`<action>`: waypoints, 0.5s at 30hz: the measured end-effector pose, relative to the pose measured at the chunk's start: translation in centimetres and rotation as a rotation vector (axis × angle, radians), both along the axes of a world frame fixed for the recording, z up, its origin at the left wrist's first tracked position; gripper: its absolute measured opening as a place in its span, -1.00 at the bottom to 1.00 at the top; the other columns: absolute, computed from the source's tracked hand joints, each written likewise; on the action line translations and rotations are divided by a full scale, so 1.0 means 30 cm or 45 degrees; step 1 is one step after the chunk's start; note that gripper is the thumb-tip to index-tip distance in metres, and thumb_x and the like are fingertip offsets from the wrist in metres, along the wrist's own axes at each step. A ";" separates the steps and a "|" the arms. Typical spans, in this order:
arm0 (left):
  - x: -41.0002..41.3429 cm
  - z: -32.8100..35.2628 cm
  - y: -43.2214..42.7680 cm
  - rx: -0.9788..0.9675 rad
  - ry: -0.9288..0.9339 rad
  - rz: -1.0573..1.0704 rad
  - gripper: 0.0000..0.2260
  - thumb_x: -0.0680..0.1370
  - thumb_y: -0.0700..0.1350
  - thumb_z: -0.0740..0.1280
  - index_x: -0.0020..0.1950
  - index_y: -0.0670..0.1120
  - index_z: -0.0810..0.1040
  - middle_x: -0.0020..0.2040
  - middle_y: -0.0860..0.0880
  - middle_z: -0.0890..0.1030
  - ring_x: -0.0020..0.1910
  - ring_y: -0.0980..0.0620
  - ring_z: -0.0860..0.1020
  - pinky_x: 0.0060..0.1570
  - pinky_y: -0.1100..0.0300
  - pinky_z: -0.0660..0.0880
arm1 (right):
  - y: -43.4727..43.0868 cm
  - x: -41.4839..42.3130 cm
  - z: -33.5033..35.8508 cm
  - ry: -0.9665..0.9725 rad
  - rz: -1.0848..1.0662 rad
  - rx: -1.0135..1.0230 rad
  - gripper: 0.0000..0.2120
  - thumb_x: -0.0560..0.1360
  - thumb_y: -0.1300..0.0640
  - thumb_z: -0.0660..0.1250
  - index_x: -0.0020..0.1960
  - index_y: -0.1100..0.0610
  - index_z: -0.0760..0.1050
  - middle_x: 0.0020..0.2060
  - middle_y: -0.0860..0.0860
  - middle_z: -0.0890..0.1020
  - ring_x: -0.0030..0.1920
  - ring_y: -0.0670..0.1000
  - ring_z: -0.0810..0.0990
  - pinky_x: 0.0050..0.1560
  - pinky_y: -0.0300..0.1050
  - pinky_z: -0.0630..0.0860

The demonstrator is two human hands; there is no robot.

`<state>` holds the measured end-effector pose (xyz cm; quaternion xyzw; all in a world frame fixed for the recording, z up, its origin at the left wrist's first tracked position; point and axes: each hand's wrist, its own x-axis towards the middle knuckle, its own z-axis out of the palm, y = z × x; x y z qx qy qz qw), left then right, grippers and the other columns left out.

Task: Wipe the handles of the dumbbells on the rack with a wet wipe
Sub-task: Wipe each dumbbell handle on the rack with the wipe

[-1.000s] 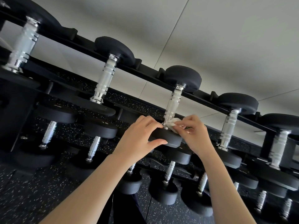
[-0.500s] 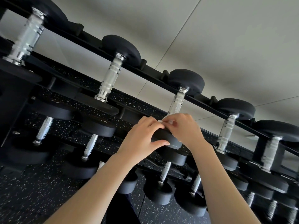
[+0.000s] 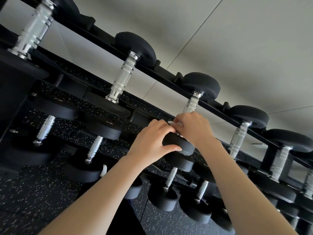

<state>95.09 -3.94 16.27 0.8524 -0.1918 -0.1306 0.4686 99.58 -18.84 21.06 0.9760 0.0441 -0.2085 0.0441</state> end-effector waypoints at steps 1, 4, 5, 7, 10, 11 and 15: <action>0.002 -0.001 0.000 0.002 -0.002 -0.002 -0.62 0.39 0.18 0.43 0.10 0.02 0.53 0.05 0.14 0.48 0.11 0.14 0.36 -0.06 0.21 0.40 | -0.002 0.005 -0.004 -0.023 -0.012 0.001 -0.67 0.54 -0.18 0.18 0.09 0.01 0.55 -0.09 0.12 0.61 -0.06 0.18 0.58 -0.16 -0.04 0.47; 0.007 -0.004 0.000 0.015 -0.010 -0.008 -0.62 0.39 0.19 0.43 0.11 0.03 0.53 0.05 0.15 0.48 0.10 0.15 0.35 -0.08 0.22 0.38 | -0.014 0.019 -0.011 -0.105 -0.072 0.026 -0.70 0.54 -0.14 0.21 0.10 0.03 0.54 -0.09 0.13 0.62 -0.05 0.18 0.58 -0.16 -0.04 0.47; 0.008 -0.005 0.001 0.013 -0.018 -0.008 -0.61 0.39 0.19 0.43 0.10 0.03 0.54 0.05 0.15 0.48 0.09 0.14 0.36 -0.08 0.23 0.38 | -0.020 0.026 -0.012 -0.140 -0.090 0.037 -0.71 0.54 -0.13 0.23 0.11 0.03 0.54 -0.08 0.14 0.62 -0.04 0.19 0.58 -0.15 -0.04 0.48; 0.008 -0.008 0.000 0.005 -0.039 -0.005 -0.61 0.38 0.19 0.43 0.10 0.02 0.54 0.04 0.13 0.49 0.08 0.13 0.37 -0.09 0.23 0.38 | -0.031 0.046 -0.011 -0.200 -0.129 0.062 -0.71 0.53 -0.10 0.25 0.13 0.04 0.53 -0.07 0.12 0.64 -0.03 0.18 0.59 -0.12 -0.03 0.50; 0.007 -0.014 0.000 0.003 -0.053 -0.002 -0.59 0.37 0.20 0.43 0.10 0.00 0.55 0.03 0.11 0.50 0.07 0.10 0.39 -0.11 0.20 0.42 | -0.040 0.079 -0.009 -0.270 -0.183 0.092 -0.69 0.53 -0.10 0.26 0.15 0.06 0.54 -0.07 0.12 0.66 -0.02 0.20 0.60 -0.06 -0.01 0.53; 0.007 -0.015 0.000 0.000 -0.052 0.000 -0.59 0.37 0.20 0.43 0.10 0.00 0.55 0.03 0.11 0.50 0.07 0.10 0.39 -0.11 0.19 0.43 | -0.041 0.088 -0.009 -0.297 -0.190 0.092 -0.69 0.53 -0.09 0.26 0.15 0.08 0.54 -0.07 0.13 0.67 -0.03 0.22 0.60 -0.05 0.00 0.52; 0.008 -0.015 0.001 -0.001 -0.057 -0.004 -0.58 0.37 0.20 0.43 0.10 -0.01 0.55 0.03 0.11 0.50 0.07 0.11 0.39 -0.12 0.21 0.42 | -0.049 0.122 -0.013 -0.441 -0.207 0.102 -0.68 0.52 -0.06 0.29 0.13 0.13 0.55 -0.07 0.16 0.65 -0.06 0.24 0.61 -0.07 0.01 0.53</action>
